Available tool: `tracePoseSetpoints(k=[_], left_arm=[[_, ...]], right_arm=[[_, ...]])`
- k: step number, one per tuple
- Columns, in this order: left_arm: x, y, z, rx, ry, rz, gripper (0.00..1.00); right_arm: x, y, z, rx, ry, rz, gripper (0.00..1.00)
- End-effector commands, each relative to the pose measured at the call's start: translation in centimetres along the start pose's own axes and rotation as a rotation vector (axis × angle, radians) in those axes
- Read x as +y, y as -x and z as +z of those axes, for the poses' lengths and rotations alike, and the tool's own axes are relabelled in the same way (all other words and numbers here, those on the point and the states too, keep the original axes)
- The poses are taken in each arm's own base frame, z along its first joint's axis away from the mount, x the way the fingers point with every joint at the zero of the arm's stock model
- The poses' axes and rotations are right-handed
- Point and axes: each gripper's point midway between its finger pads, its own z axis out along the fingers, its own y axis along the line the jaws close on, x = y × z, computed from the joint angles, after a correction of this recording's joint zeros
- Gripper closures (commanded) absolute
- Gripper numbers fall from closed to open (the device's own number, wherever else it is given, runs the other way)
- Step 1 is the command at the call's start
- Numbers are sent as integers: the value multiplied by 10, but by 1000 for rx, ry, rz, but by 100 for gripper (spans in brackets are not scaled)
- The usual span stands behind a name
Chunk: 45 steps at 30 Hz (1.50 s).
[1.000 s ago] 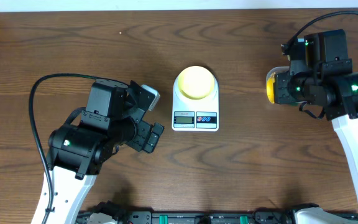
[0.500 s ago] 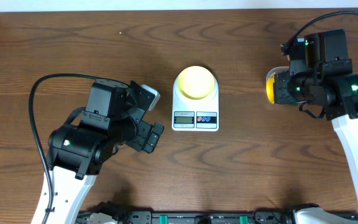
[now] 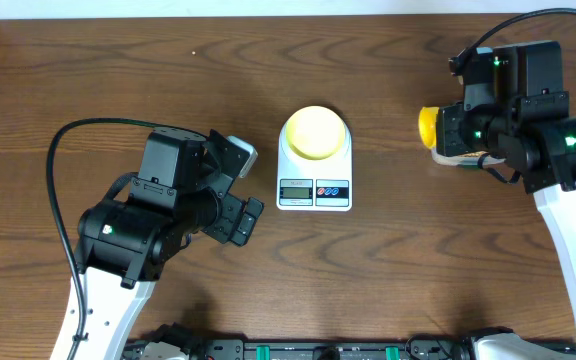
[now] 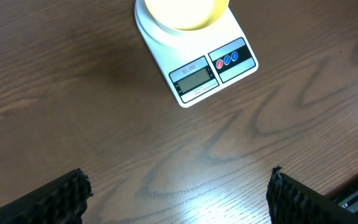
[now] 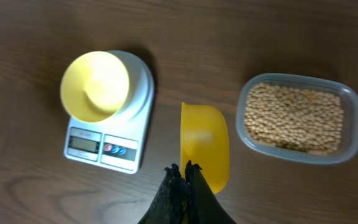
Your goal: Scoop item into bowl and weigh 50g on scale
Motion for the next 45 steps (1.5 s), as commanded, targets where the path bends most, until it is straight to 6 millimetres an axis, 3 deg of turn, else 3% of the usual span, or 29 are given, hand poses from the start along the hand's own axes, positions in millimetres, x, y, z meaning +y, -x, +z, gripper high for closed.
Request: tracePoseSetpoints(k=[1,40,45], left_arm=[[3,-1,1,6,12,4,7],[12,8,-3,-36,67,-48,7],[10,26,-1,-99,43,-16,7]], right_arm=[[15,3,-3,-13,62,-11,99],[20,35,-6,-143,74,-27,99],[20,34,-6,-139,74,-26,99]])
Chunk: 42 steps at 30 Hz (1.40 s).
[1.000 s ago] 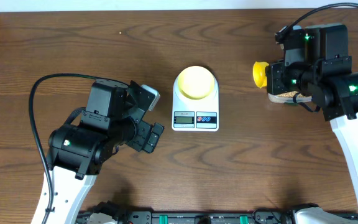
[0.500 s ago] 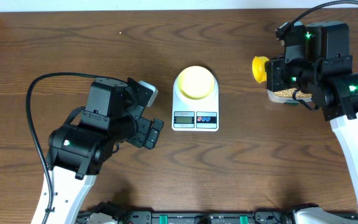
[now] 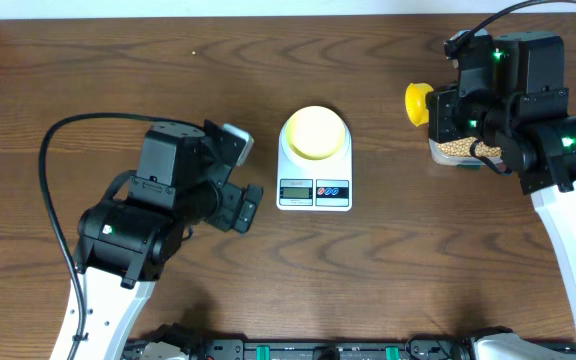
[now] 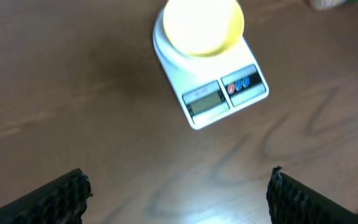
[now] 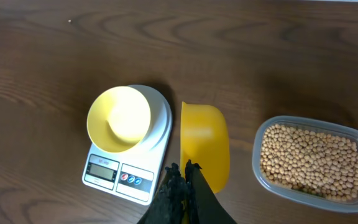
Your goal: Scoop item into bowl and weigh 50g on scale
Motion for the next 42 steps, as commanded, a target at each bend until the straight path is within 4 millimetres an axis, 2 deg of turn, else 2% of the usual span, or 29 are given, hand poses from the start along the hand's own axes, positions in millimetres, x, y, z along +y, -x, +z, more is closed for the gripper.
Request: tracePoseSetpoints(k=[1,5,7,11,17,22,28,37,42], left_arm=[[0,6,3,-15,-11,33,7],[2,0,24,64,-23,26,7],[1,-4,40,116,-34,14,7],[-5,-6,82,199,-60,-11,7],[-26,-11,149,292,-93,-45,7],[-38,-21,187,349,-92,-136,7],[-48,-25,203,365,-96,-154,7],[-49,-10,208,301,-107,-148,7],[-49,-18,207,329,-97,-161,7]], right_arm=[[5,2,-3,-9,12,2,99],[4,3,-3,-13,9,0,99],[4,5,-3,-18,9,0,99],[4,6,-3,-22,9,-1,99],[4,5,-3,-21,8,-1,99],[4,5,-3,-21,5,-3,99],[3,5,-3,-21,5,-12,99],[3,5,-3,-21,5,-12,99],[3,5,-3,-22,2,-12,99]])
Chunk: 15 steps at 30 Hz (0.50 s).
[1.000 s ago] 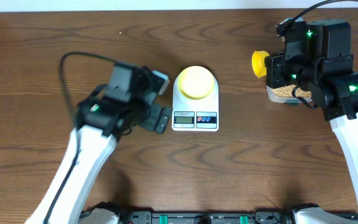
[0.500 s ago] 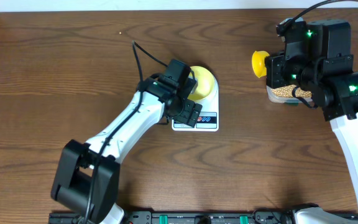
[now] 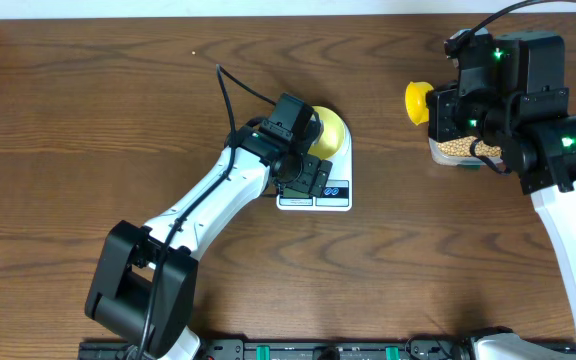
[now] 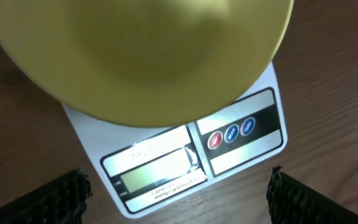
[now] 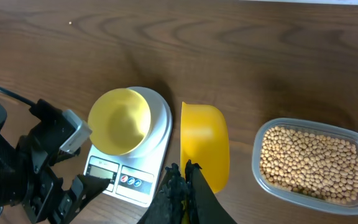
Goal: Scoop item into bowl and weigh 50g on scale
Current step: 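Move the left gripper back over the scale's button panel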
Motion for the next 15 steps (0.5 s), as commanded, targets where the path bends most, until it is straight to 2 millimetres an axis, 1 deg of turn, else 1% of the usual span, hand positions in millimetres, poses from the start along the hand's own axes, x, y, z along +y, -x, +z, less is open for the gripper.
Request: tracePoseSetpoints(k=[1,4,8,12,15], left_arm=[[0,-4,1,13,6,-52,7],[13,-6,1,10,80,-158,7],[29,-3,-1,-19,174,-237,7],[36,-3,-1,-40,243,-270,7],[37,-4,1,-45,293,-248,7]], right_arm=[[3,4,-3,-16,1,-10,99],[3,5,-3,-20,1,-11,99],[3,5,-3,-20,1,-11,99],[3,5,-3,-20,2,-11,99],[3,5,-3,-19,2,-11,99]])
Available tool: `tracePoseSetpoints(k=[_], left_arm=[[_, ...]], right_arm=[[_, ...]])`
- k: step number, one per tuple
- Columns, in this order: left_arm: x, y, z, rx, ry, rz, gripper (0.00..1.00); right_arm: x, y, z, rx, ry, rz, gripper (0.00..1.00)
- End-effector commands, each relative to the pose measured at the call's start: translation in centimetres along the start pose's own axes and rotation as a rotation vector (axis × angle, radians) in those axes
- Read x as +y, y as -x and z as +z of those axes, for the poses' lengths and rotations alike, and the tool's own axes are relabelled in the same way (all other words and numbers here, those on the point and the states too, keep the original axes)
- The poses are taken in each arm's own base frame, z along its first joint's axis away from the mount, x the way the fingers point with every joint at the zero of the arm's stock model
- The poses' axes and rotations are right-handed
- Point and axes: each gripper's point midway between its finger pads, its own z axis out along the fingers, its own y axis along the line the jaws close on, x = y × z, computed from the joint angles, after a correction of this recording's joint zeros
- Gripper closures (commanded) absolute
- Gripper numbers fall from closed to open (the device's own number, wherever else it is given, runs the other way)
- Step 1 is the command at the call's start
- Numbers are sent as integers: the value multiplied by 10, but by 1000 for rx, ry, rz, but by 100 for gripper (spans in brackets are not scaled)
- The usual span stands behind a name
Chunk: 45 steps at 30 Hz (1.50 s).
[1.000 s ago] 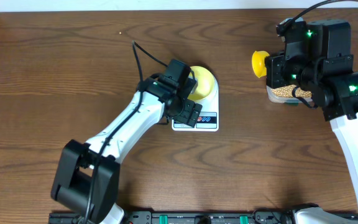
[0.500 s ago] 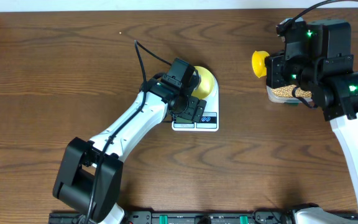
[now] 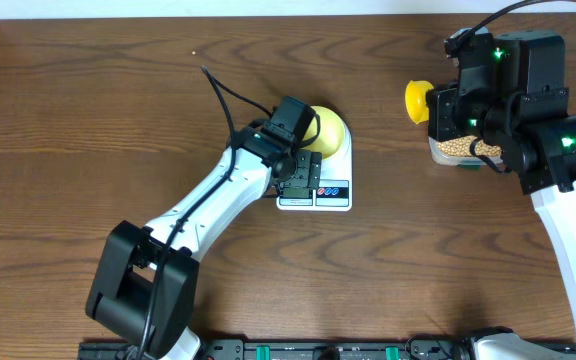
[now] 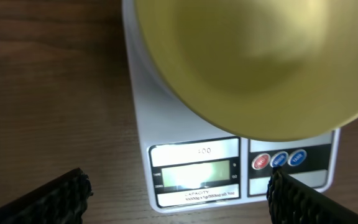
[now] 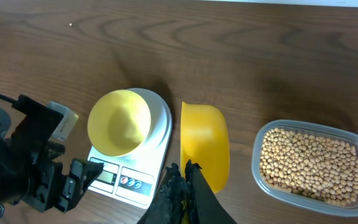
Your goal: Scoop item into bowl and weigh 50g on scale
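Note:
A yellow bowl (image 3: 325,130) sits on the white digital scale (image 3: 330,196) at mid-table. My left gripper (image 3: 301,178) hangs open just over the scale's display (image 4: 194,174). Its black fingers (image 4: 48,198) stand either side of the display and the buttons (image 4: 278,160), and the bowl (image 4: 260,62) fills the top of that view. My right gripper (image 5: 183,180) is shut on the handle of a yellow scoop (image 5: 204,146), held empty in the air. The scoop (image 3: 417,101) is right of the scale, beside the clear tub of soybeans (image 5: 312,163).
The bean tub (image 3: 450,150) is mostly hidden under my right arm in the overhead view. Dark wooden table (image 3: 118,90) all round. A black rail with fittings (image 3: 318,350) runs along the near edge.
My left gripper has shifted slightly over the scale and turned, so the display now lies square between its fingers. The right gripper and scoop have not moved.
At first my left arm was folded at the left of the table, gripper open, while the right held the scoop by the bean tub. Then the scoop was farther back. Later the left arm was stretched out to the scale's front, where it stays.

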Motion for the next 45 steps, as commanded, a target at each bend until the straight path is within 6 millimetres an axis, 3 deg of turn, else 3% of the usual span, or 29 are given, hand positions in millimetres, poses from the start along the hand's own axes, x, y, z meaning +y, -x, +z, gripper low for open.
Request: tracePoseSetpoints(k=[1,10,18,25,45], left_arm=[[7,-4,6,-18,103,-9,7],[-8,-14,7,-21,136,53,7],[9,-30,17,-6,207,13,7],[5,-23,23,-48,184,5,7],[-5,-32,31,-66,179,40,7]], right_arm=[[3,3,-3,-14,2,-10,99],[3,2,-3,-10,1,-9,99],[3,-2,-3,7,0,-6,99],[3,-2,-3,8,0,-6,99],[2,-3,-3,12,0,-5,99]])
